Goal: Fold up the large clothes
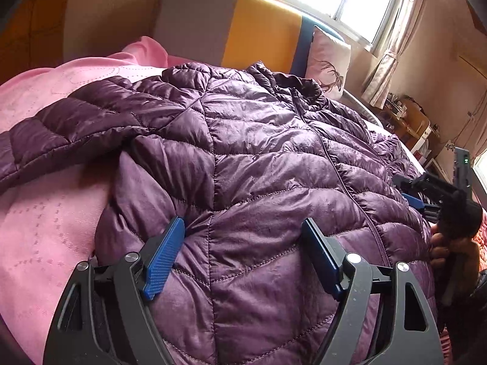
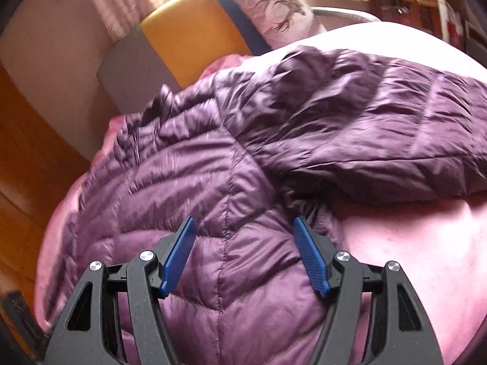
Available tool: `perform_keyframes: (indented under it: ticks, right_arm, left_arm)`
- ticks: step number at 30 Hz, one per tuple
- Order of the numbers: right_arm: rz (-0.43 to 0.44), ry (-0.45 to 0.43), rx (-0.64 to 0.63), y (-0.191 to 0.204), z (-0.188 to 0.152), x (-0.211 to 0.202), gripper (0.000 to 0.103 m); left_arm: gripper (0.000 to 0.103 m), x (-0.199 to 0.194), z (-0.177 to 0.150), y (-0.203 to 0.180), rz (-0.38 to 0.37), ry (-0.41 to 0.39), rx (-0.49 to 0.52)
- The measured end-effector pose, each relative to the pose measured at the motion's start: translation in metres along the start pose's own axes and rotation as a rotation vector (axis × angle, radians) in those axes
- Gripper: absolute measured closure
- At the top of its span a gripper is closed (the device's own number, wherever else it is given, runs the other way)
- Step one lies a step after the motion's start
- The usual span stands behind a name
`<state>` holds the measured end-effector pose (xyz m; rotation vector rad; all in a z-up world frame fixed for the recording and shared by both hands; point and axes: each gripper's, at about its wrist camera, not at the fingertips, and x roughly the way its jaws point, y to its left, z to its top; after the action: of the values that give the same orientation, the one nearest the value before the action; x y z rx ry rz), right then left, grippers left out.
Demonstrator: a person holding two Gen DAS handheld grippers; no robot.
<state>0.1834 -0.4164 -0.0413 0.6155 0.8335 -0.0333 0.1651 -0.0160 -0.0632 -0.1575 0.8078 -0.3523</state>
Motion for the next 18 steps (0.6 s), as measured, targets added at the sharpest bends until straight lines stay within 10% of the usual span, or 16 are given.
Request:
perform_keyframes:
  ticks: [18]
  right_arm:
    - [-0.213,-0.381,0.704,-0.266,0.024,-0.171,0.051]
  left_arm:
    - [0.01,0.009,0.0,-0.009,0.01,0.031,0.045]
